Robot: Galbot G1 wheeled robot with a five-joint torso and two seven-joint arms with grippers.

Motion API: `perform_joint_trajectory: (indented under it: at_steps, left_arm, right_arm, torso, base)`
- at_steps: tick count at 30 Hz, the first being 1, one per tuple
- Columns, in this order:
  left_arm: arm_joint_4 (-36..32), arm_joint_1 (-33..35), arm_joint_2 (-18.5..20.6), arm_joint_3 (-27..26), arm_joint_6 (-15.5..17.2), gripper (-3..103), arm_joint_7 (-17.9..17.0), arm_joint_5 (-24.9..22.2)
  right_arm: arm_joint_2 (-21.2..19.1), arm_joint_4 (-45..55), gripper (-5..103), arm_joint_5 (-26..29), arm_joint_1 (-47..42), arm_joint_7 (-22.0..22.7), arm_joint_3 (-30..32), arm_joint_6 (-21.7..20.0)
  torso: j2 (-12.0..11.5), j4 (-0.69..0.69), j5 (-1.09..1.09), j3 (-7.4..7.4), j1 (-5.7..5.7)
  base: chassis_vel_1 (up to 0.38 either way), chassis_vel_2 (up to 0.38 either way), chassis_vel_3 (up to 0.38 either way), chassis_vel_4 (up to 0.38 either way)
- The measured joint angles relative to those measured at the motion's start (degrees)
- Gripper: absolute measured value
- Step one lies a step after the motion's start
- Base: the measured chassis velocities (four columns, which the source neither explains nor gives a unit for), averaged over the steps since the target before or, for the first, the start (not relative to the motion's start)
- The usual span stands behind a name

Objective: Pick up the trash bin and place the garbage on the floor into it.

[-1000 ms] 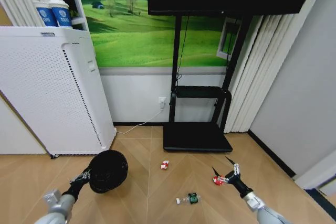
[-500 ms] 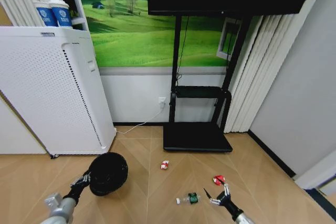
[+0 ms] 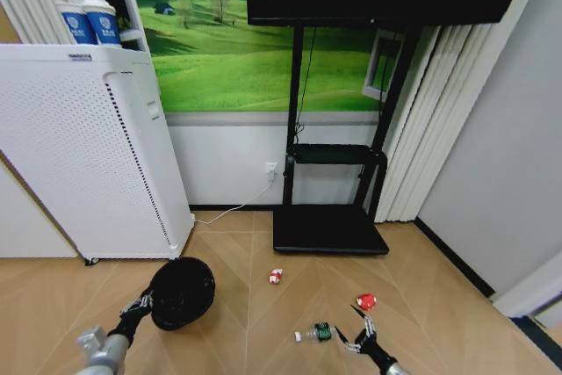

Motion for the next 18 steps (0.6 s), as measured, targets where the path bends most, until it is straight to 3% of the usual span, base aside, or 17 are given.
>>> perform_joint_trajectory:
  at_steps: [6,11,13,18]
  left_arm:
    - [0.1,-0.1,-0.2,0.2,-0.1,7,0.1,0.0]
    - [0.5,-0.4,-0.5,0.4,-0.1,7,0.2,0.3]
    - [0.7,-0.4,-0.8,0.5,-0.3,7,0.2,0.5]
    - [0.8,-0.4,-1.1,0.6,-0.5,7,0.4,0.6]
  right_arm:
    - [0.5,-1.7,100,-1.8,0.0,0.8,-0.3,-0.1]
    - [1.9,-3.5,100,-6.6,-0.4,3.8,1.5,-0.6]
    - [2.8,-4.3,100,-12.0,-1.0,4.4,3.8,-0.4]
    - [3.3,-4.5,100,-13.9,-2.3,4.4,4.2,-0.4]
  torso:
    - [0.0,-0.01,0.00,0.00,0.00]
    - [0.0,-0.02,0.00,0.00,0.00]
    - [0.0,0.01,0.00,0.00,0.00]
    - [0.0,-0.02,0.00,0.00,0.00]
  base:
    - [0.000,0.000,0.000,0.000]
    - [0.000,0.000,0.000,0.000]
    - [0.000,0.000,0.000,0.000]
    - [0.000,0.000,0.000,0.000]
